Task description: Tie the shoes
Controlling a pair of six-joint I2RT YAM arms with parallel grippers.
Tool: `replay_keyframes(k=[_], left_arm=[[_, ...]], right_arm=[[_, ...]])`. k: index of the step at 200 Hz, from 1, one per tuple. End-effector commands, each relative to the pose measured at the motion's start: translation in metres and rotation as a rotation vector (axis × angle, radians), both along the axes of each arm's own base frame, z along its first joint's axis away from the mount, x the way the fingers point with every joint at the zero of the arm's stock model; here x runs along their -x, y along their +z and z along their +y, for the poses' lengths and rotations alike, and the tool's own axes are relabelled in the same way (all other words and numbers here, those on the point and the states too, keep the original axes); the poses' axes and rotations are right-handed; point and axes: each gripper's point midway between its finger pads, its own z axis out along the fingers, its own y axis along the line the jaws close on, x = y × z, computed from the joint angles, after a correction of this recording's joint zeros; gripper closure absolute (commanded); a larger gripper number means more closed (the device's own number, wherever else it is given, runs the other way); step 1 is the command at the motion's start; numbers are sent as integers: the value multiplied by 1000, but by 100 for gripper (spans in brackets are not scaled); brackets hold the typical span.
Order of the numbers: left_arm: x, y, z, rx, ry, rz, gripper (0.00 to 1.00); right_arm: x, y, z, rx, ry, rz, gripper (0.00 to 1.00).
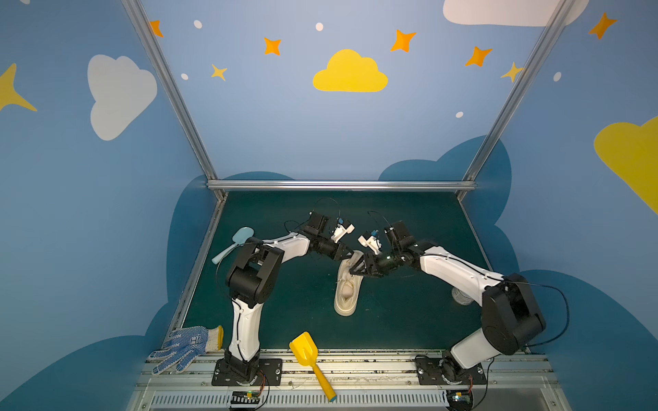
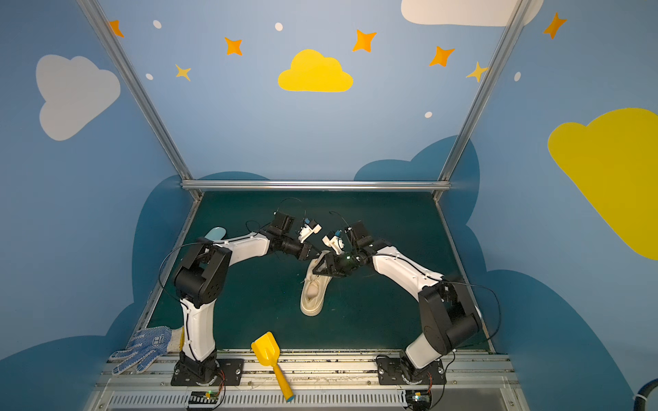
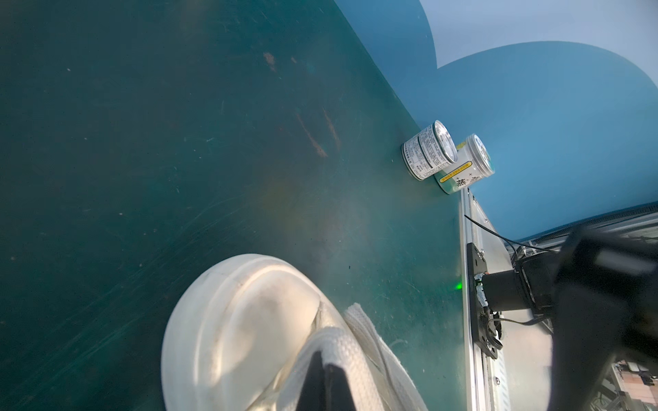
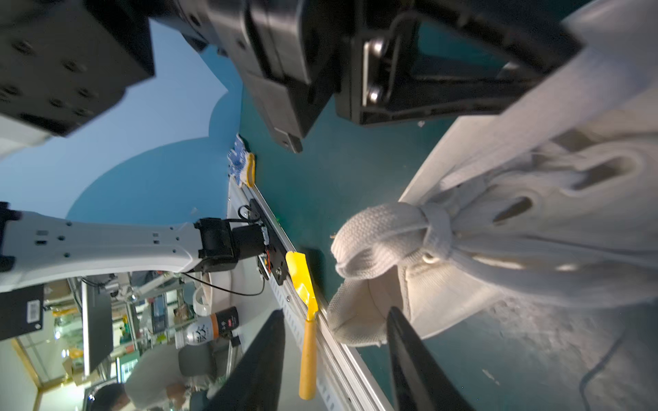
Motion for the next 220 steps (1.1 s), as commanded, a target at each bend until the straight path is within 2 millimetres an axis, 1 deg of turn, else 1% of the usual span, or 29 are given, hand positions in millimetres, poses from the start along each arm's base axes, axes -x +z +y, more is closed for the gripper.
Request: replay_keyframes(k=[1,20,32,52,76,95,123,140,163,198,220], left_arm=[[2,9,-4,19,-37,-26,96],[2,12,-7,21,-52,-31,96],[4,13,-9,26,-63,-37,96],[6,18,-11,44,-79,-54,95],[10,24,-12,65,-102,-71,95],[11,24,-12,66,-109,-70,95],[16,26,-14,77,-127,-76,95],[18,26,-14,77,-133,-86,95],[20,26,-14,77,-138,-91,95],[22,30,-13,88,-151,-111,95],[24,31,-14,93,-158,-117,95]], right_arm=[[-3,-1,-18,12,-53,10,50],[-15,-7,-32,-2,-120,36,51],[-23,-10,-36,-38,-140,56,53],[-35,-16,-35,-77,-146,87,56],[-51,-21,-30,-127,-158,115,57],[-60,-22,-26,-145,-158,119,57],[-67,-28,-22,-154,-153,136,58],[-71,-28,-20,-168,-153,134,59],[-76,-29,-19,-160,-158,129,59],[-83,-36,-18,-148,-163,147,59],[-84,-37,-17,-158,-155,152,65]])
